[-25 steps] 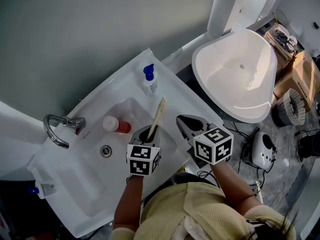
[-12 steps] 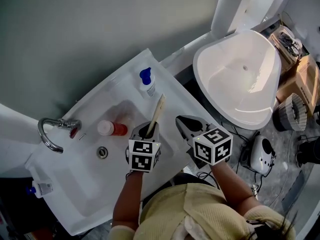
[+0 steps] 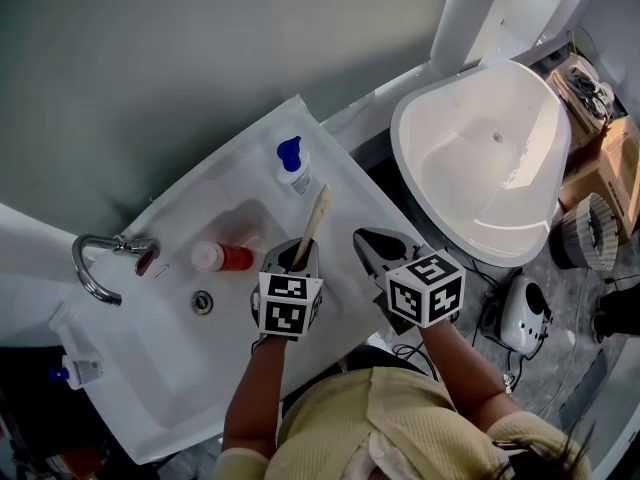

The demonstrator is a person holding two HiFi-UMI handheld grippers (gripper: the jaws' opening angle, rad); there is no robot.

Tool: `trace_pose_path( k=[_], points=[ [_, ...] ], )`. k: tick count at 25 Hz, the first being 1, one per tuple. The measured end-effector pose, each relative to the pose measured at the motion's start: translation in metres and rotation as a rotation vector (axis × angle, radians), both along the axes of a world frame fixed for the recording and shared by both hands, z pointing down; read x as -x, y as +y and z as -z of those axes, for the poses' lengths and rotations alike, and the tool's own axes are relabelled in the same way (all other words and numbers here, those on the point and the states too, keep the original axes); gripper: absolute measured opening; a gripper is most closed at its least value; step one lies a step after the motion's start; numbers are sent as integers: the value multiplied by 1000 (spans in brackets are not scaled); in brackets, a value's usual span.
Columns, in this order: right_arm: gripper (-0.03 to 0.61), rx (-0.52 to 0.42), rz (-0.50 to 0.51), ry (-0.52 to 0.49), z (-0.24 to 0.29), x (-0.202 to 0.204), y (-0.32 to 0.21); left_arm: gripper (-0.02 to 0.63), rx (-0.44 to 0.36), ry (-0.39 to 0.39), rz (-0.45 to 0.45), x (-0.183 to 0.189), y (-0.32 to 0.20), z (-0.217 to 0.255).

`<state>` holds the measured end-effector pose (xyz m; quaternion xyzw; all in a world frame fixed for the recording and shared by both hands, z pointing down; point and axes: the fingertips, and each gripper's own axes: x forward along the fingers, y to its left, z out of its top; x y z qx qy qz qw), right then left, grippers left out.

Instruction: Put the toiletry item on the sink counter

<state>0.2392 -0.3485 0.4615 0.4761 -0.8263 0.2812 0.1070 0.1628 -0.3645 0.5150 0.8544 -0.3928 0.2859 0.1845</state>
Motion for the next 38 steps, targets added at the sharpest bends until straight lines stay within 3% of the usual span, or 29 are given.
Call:
trace_pose_path(
  k=[18,29,34,38],
  points=[
    [25,33,41,-29,-17,0,-8,60,-8,-82,-7,-10,-29,-3],
    [26,50,44,-26,-26,-1,-11,62,9,-56,-6,-13,-35,-8],
    [26,52,51,-30,-25,3,-11,140,-27,-49,9,-12,-40,-1],
    [26,55,51,-28,-26,4,-10,150,-43,-24,2,-15,-39,6]
  ],
)
